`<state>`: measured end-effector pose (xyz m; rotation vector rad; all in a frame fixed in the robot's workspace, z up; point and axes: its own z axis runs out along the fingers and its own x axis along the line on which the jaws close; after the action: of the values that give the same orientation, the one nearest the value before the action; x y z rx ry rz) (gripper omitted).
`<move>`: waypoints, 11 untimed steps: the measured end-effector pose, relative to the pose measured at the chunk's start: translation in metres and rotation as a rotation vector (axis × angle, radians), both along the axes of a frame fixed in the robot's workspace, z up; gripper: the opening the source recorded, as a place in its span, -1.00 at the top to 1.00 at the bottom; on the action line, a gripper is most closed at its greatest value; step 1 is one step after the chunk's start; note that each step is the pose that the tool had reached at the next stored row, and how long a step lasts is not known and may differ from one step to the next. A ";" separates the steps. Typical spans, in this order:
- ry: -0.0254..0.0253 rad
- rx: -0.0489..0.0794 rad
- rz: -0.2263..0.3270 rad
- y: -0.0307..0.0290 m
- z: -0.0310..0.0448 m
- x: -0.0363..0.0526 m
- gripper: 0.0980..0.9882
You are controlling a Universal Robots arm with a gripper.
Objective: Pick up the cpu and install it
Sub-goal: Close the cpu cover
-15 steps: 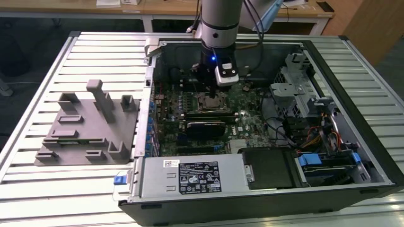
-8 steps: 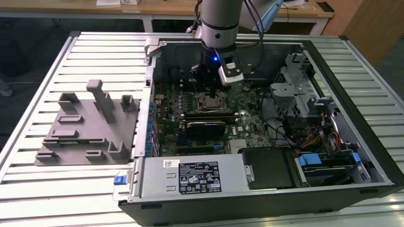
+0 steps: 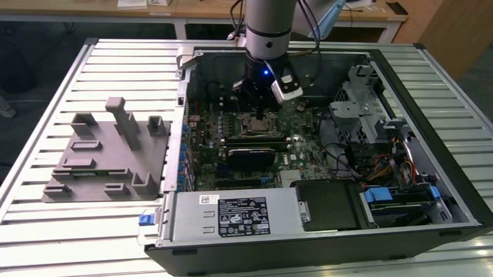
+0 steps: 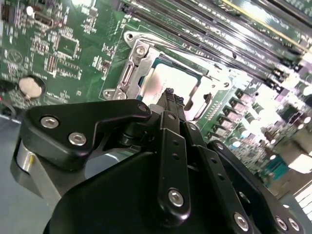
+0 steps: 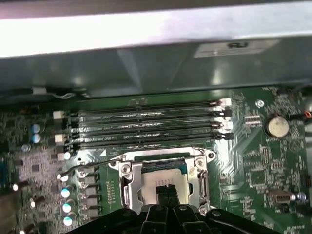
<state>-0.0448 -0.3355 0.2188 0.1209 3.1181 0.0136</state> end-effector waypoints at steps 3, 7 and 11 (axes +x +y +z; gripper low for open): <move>0.0003 -0.002 0.024 -0.0008 -0.0013 0.0001 0.98; 0.0003 -0.002 0.022 -0.0055 -0.0038 0.0000 0.98; 0.0001 -0.002 0.018 -0.0075 -0.0057 -0.0039 0.98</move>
<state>-0.0487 -0.3431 0.2132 0.0923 3.1192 0.0114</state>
